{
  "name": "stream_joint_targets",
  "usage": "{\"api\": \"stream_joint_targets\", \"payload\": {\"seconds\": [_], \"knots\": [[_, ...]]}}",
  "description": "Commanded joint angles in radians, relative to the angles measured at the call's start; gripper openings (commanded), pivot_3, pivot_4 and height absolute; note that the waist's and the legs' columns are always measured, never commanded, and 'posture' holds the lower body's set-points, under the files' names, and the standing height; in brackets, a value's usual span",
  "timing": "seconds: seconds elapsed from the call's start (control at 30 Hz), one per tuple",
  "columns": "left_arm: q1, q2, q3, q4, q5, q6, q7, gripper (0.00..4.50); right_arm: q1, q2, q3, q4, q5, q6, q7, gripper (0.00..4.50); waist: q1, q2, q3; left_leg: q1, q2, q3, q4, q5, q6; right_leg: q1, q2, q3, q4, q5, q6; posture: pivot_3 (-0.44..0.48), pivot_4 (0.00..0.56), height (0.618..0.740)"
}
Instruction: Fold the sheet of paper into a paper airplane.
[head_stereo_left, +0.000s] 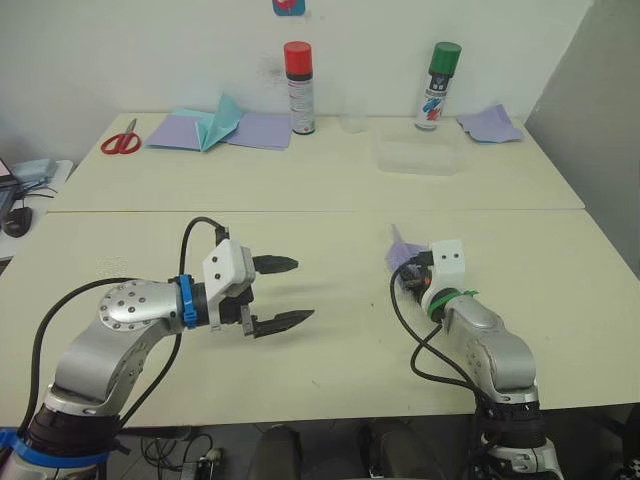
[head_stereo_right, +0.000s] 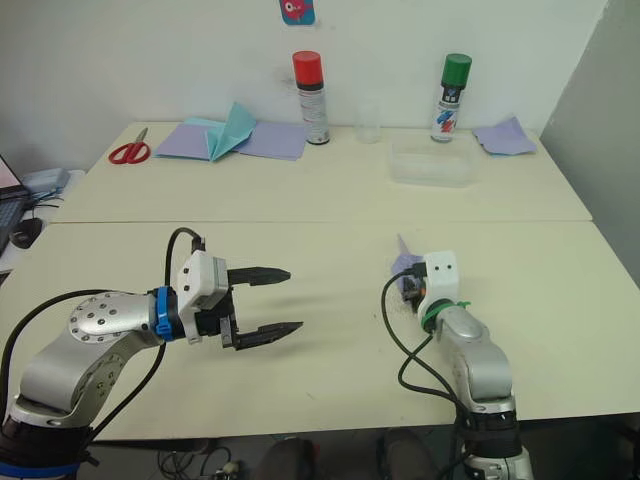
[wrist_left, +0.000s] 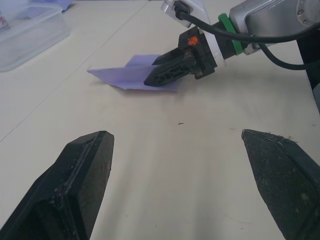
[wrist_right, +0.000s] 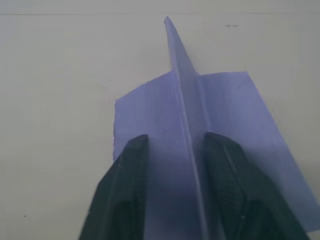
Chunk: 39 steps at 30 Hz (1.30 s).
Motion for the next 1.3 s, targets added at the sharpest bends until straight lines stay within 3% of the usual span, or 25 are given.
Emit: {"api": "stream_joint_targets", "payload": {"seconds": [0.03,0.13,0.4,0.53,0.67,0.8,0.9,1.3], "knots": [[0.011,0.002,0.031,-0.018,0.000,-0.015,0.001,4.50,0.006,-0.034,0.007,-0.075,0.020,-0.044,0.040,3.23,0.000,0.000,0.000,0.000,0.000,0.000,0.000,0.000,0.000,0.000,0.000,0.000,0.000,0.000,0.000,0.000,0.150,0.740],[0.016,0.006,0.044,-0.011,0.003,-0.018,0.004,4.50,0.007,-0.067,0.010,-0.115,0.041,-0.050,0.085,4.38,0.000,0.000,0.000,0.000,0.000,0.000,0.000,0.000,0.000,0.000,0.000,0.000,0.000,0.000,0.000,0.000,0.150,0.740],[0.036,0.025,0.085,0.016,0.015,-0.043,-0.017,4.50,-0.018,-0.171,-0.004,-0.226,0.116,-0.024,0.195,4.49,0.000,0.000,0.000,0.000,0.000,0.000,0.000,0.000,0.000,0.000,-0.001,0.000,0.000,0.000,0.000,0.000,0.150,0.740],[0.068,0.082,0.152,0.080,0.035,-0.104,-0.077,4.50,-0.027,-0.379,-0.027,-0.286,0.240,-0.034,0.452,4.49,0.002,0.001,0.001,0.000,0.000,0.000,-0.001,0.000,0.000,0.000,-0.001,-0.001,-0.002,0.000,0.000,0.000,0.150,0.740],[0.066,0.158,0.223,0.235,0.085,-0.146,-0.093,4.50,-0.018,-0.632,-0.113,-0.262,0.411,-0.089,0.798,4.49,0.006,0.002,0.003,0.000,0.000,0.000,-0.001,0.000,0.000,0.000,-0.002,-0.002,-0.004,0.000,0.000,0.000,0.150,0.740],[0.023,0.227,0.294,0.363,0.111,-0.137,-0.077,4.50,-0.021,-0.882,-0.225,-0.087,0.459,-0.123,1.039,4.49,0.008,0.002,0.005,0.000,0.001,-0.001,-0.001,0.000,0.001,0.001,-0.002,-0.003,-0.005,0.000,0.000,0.000,0.150,0.740],[0.054,0.270,0.313,0.411,0.150,-0.171,-0.097,4.50,0.022,-1.003,-0.239,0.022,0.402,-0.206,1.122,4.49,0.008,0.002,0.005,0.000,0.001,0.001,-0.002,-0.001,0.001,0.001,-0.003,-0.003,-0.008,0.001,0.002,0.000,0.150,0.740],[0.109,0.244,0.374,0.332,0.131,-0.135,-0.050,4.50,-0.071,-0.959,-0.272,0.175,0.428,-0.199,1.016,4.49,0.007,0.003,0.006,-0.001,0.001,0.003,-0.002,-0.003,0.003,0.000,-0.004,-0.002,-0.008,0.001,0.002,0.000,0.150,0.740]]}}
